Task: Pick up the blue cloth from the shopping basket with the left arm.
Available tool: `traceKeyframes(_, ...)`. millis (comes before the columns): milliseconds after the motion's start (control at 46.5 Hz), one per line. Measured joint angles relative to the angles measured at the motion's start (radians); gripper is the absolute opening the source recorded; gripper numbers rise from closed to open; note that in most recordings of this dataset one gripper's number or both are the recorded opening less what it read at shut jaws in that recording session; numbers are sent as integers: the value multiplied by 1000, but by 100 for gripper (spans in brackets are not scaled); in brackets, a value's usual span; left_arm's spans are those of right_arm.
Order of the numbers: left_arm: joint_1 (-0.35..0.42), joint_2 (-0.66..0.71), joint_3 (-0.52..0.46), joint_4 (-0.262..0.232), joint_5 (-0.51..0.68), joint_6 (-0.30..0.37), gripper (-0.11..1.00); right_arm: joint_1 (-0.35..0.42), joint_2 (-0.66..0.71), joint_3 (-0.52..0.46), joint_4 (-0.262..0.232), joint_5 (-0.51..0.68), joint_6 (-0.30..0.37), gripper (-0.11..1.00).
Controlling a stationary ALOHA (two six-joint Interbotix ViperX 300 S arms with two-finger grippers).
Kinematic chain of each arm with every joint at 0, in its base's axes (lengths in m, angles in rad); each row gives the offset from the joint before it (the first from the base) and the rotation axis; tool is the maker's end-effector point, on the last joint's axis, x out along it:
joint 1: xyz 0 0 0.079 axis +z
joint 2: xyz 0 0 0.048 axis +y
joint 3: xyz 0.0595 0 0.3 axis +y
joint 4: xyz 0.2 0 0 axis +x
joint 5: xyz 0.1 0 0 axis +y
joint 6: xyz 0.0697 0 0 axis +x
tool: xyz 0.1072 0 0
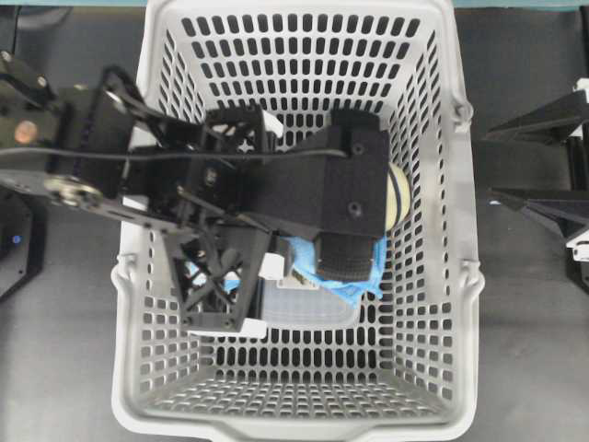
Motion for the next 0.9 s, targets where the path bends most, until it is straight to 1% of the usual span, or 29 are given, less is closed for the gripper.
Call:
traceKeyframes(301,12,0,-2,0,6,-2,11,5,-2,8,0,-2,0,72)
traceKeyframes(430,14,0,14,0,6,-2,11,5,-14,8,0,2,0,72)
traceKeyframes(710,12,2,32,0,5,-3,11,5,-74,9,0,80,0,72)
traceKeyframes(839,12,2,34,0,3,-2,11,5,-89,9,0,91,0,72)
traceKeyframes(903,14,2,51,0,2,-2,11,5,-94,9,0,95,0,72)
